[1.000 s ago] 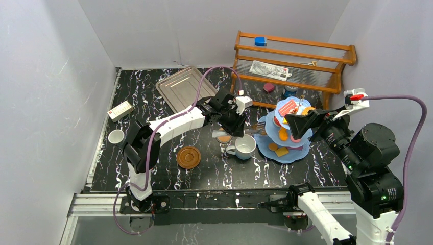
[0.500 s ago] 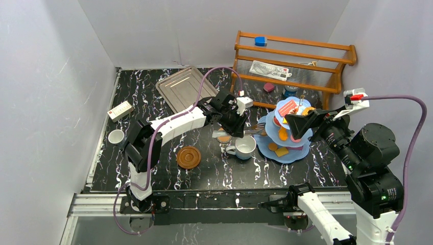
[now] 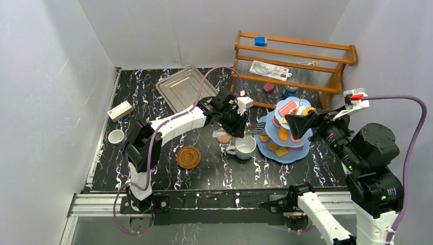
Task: Serve the afternoon tea
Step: Place the desert on the desert table.
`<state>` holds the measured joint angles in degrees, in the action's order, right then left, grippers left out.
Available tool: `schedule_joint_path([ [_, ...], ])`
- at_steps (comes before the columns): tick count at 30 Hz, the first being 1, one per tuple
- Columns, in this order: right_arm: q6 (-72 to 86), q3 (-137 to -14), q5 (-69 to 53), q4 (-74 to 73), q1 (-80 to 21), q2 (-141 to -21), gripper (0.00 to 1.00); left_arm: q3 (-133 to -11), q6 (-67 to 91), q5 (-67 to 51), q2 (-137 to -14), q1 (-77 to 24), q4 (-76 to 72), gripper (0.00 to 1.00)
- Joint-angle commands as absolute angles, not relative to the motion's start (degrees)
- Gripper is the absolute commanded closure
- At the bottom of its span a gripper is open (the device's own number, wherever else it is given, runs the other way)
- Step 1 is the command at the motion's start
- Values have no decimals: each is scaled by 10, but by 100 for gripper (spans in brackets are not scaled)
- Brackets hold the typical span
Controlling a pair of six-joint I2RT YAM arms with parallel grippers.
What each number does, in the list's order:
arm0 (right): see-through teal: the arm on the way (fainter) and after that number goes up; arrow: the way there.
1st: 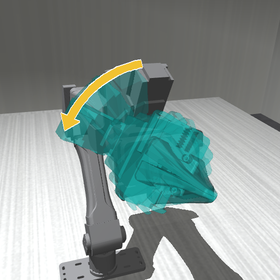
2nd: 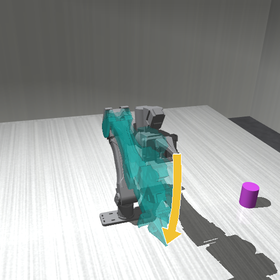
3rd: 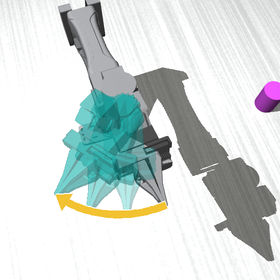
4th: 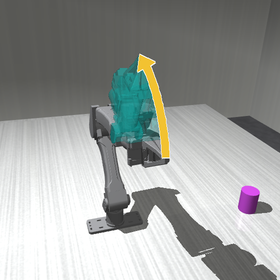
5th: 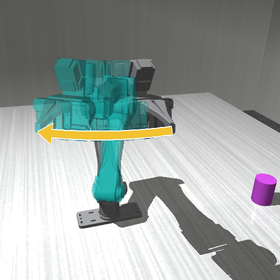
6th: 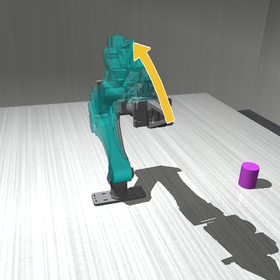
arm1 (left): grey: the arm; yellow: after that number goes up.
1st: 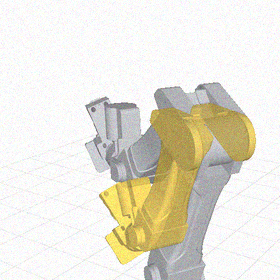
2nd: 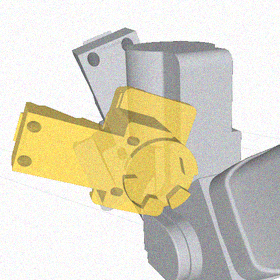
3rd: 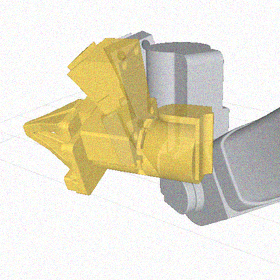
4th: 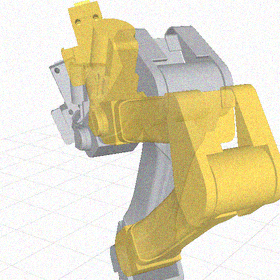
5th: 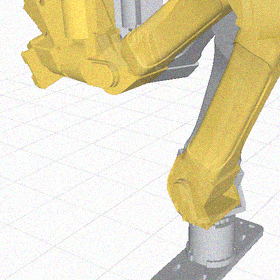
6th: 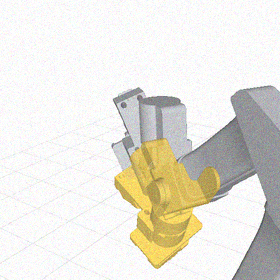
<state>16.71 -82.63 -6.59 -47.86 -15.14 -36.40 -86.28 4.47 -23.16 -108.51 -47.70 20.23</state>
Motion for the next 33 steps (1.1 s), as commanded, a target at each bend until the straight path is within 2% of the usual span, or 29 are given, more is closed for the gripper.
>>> schedule_joint_path([
  [1,163,-825,-63,-440,-153,-357,1,-889,36,-237,-1078,-480,205,57],
  [9,163,-824,-63,-440,-153,-357,1,-891,36,-222,-1071,-480,205,61],
  [33,164,-825,-65,-441,-154,-358,1,-835,55,-57,-976,-459,198,64],
])
